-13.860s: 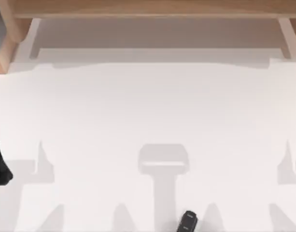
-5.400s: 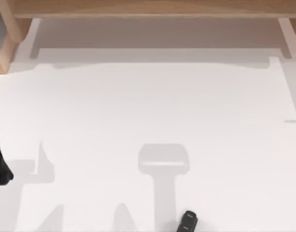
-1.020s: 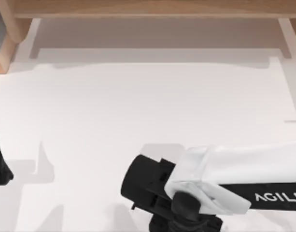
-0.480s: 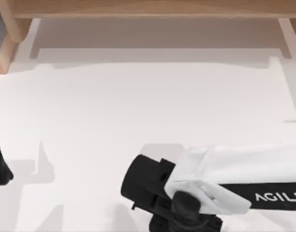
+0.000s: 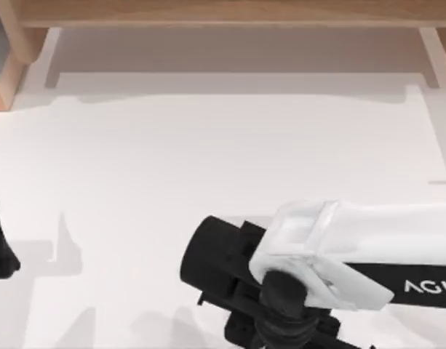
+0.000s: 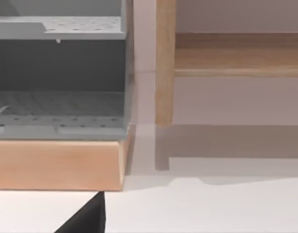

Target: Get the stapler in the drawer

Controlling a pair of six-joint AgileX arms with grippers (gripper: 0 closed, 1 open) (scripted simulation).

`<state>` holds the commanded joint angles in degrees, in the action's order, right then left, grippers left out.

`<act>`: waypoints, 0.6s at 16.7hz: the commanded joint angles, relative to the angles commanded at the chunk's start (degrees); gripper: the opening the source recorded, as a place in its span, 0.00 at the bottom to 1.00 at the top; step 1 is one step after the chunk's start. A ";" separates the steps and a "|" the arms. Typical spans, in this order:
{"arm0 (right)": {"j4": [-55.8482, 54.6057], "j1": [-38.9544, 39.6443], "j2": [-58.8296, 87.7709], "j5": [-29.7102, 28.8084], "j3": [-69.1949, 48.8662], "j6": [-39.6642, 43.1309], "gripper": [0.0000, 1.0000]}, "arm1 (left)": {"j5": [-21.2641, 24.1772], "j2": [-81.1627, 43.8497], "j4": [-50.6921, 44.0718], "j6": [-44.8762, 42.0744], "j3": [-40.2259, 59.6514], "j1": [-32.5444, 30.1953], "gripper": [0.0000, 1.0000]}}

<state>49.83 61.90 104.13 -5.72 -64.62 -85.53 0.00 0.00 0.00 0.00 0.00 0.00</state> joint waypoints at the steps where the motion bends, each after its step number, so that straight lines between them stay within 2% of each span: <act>1: 0.00 0.00 0.00 0.00 0.00 0.00 0.00 | 0.00 0.00 0.00 0.00 0.00 0.00 1.00; 6: 0.40 -0.74 0.17 0.53 -1.52 1.59 0.00 | 0.00 0.00 0.00 0.00 0.00 0.00 1.00; 10: 3.97 -6.31 1.10 2.97 -11.29 12.06 0.00 | 0.00 0.00 0.00 0.00 0.00 0.00 1.00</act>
<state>53.80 55.59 105.23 -2.74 -75.91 -73.47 0.00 0.00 0.00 0.00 0.00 0.00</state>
